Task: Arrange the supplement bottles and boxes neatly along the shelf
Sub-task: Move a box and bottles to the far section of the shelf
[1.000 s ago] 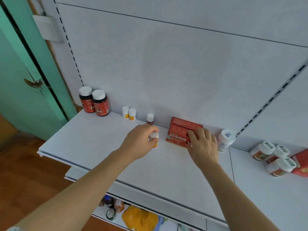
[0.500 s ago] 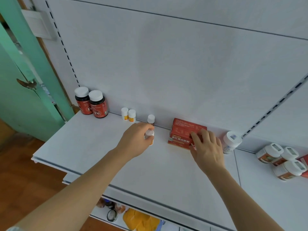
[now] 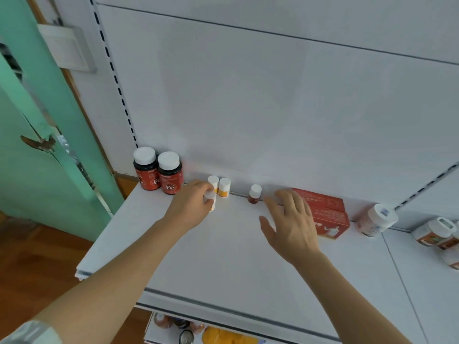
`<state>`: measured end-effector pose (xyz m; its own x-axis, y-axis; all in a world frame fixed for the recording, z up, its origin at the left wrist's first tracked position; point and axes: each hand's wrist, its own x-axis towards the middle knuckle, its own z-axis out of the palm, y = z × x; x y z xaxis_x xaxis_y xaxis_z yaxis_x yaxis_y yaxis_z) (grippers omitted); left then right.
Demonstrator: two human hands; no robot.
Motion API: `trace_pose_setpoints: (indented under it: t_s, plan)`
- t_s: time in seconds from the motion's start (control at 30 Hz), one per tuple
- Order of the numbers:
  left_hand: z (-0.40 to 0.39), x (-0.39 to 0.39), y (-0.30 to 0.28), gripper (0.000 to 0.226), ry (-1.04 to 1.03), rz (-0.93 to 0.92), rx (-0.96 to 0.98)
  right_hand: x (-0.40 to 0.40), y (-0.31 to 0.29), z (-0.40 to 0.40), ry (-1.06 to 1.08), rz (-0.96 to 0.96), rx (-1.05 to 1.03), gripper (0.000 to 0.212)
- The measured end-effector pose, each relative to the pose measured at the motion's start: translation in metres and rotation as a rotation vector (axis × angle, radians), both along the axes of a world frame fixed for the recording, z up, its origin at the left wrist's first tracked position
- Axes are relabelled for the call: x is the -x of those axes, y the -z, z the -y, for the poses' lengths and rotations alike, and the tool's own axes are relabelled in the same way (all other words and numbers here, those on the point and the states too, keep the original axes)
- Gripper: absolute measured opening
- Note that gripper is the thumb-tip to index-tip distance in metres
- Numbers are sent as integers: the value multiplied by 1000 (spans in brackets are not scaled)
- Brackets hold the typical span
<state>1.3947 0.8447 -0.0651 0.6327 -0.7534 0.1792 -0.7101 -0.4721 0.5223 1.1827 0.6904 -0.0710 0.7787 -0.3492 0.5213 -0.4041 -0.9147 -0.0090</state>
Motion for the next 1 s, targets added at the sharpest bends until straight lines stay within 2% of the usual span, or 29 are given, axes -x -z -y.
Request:
trace_pose_setpoints:
  t_s: [0.27,0.57,1.0]
  plan:
    - [2,-28,14,19,132,43,3,-32,10,-27,74,-90,-27,42]
    - [11,-33,22,14,149,126,55,-41,16,-30,133,-99,-76,44]
    - [15,-32,26,27,130,142,48,-41,16,-29,144,-120,-101,44]
